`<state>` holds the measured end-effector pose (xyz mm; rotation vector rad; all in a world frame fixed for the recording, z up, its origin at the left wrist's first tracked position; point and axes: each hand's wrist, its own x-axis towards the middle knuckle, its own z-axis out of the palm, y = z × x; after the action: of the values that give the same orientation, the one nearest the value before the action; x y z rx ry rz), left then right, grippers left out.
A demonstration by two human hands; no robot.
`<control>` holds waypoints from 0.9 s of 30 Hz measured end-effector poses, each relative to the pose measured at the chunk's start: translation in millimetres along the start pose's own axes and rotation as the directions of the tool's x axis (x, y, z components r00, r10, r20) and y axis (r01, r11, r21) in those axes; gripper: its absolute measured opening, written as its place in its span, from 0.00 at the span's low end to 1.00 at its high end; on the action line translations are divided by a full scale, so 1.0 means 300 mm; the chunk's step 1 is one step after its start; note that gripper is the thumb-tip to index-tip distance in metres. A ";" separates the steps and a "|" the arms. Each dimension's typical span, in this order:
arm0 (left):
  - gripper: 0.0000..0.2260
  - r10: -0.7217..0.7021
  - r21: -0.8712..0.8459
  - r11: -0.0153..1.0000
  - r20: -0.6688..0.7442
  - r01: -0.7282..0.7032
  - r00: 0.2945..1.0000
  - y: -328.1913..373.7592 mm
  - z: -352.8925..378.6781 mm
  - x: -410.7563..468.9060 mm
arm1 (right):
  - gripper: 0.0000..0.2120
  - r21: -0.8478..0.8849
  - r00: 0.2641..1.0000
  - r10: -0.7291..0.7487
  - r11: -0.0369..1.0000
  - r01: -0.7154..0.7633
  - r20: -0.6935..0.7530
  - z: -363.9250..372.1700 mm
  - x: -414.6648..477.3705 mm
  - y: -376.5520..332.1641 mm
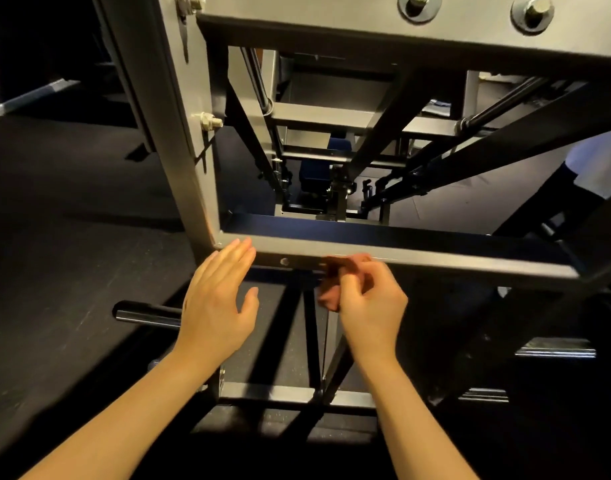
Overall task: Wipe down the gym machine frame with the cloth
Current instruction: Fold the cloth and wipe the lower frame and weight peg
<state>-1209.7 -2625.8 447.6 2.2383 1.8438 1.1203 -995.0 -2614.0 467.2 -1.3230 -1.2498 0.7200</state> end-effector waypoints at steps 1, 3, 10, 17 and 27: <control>0.31 -0.007 -0.020 1.000 -0.003 0.007 1.000 0.002 -0.001 -0.001 | 0.06 -0.016 0.996 -0.004 1.000 0.002 -0.090 -0.039 0.007 0.015; 0.31 -0.028 -0.064 0.998 -0.021 0.026 0.999 0.009 -0.006 -0.009 | 0.06 -0.070 0.978 -0.015 0.998 0.001 -0.210 -0.046 0.012 0.026; 0.24 -0.235 -0.115 0.970 -0.231 0.214 0.944 -0.022 -0.081 -0.064 | 0.04 -0.134 0.978 -0.104 0.983 0.129 0.180 0.343 -0.050 -0.018; 0.23 -0.399 -0.126 0.917 -0.251 0.379 0.882 -0.027 -0.106 0.010 | 0.06 -0.046 0.996 -0.047 0.998 0.050 0.078 0.149 -0.024 0.009; 0.23 -0.464 -0.179 0.882 -0.165 0.436 0.870 -0.026 -0.132 0.024 | 0.06 -0.203 0.930 -0.119 0.959 0.198 0.348 0.449 -0.085 -0.053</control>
<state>-1237.2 -2633.2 476.9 1.5419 2.1346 1.3624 -1131.2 -2599.9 450.5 -1.3035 -1.7405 0.7143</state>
